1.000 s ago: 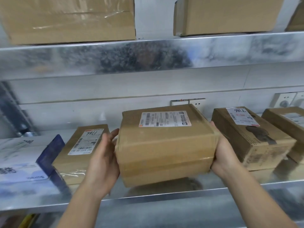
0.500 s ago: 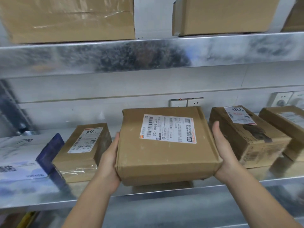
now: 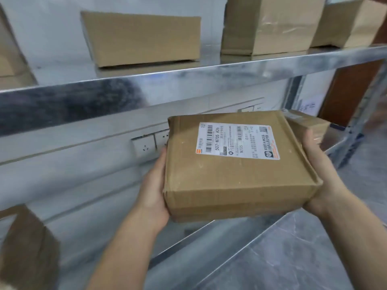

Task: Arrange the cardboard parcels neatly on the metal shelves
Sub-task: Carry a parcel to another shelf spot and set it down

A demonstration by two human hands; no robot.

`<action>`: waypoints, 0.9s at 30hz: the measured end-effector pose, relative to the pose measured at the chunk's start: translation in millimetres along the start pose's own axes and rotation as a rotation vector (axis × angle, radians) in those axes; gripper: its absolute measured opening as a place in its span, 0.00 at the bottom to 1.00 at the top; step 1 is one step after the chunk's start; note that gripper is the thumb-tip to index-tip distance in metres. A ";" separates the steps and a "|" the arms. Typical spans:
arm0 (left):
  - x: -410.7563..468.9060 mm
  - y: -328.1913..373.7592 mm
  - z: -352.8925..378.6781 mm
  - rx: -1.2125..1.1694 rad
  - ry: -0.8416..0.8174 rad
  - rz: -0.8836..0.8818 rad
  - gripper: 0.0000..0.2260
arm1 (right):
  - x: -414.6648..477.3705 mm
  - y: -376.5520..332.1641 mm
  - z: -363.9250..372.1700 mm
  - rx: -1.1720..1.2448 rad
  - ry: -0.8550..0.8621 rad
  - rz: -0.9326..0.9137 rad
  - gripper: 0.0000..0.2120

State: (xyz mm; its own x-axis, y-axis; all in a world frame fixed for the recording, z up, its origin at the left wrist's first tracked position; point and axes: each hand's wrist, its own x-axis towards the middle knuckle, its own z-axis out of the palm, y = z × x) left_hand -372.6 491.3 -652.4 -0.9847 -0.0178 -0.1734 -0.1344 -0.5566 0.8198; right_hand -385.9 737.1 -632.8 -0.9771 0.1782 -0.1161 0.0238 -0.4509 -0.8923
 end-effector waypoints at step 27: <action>10.0 -3.5 464.6 0.313 -0.596 -0.604 0.22 | -105.8 -345.6 -197.7 0.139 0.834 -0.027 0.35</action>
State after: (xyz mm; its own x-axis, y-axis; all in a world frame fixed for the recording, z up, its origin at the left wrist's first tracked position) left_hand -433.5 879.0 -403.5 -0.6192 0.6860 -0.3821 -0.5850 -0.0784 0.8072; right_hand -249.0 1047.0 -398.4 -0.4999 0.7529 -0.4280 -0.0772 -0.5309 -0.8439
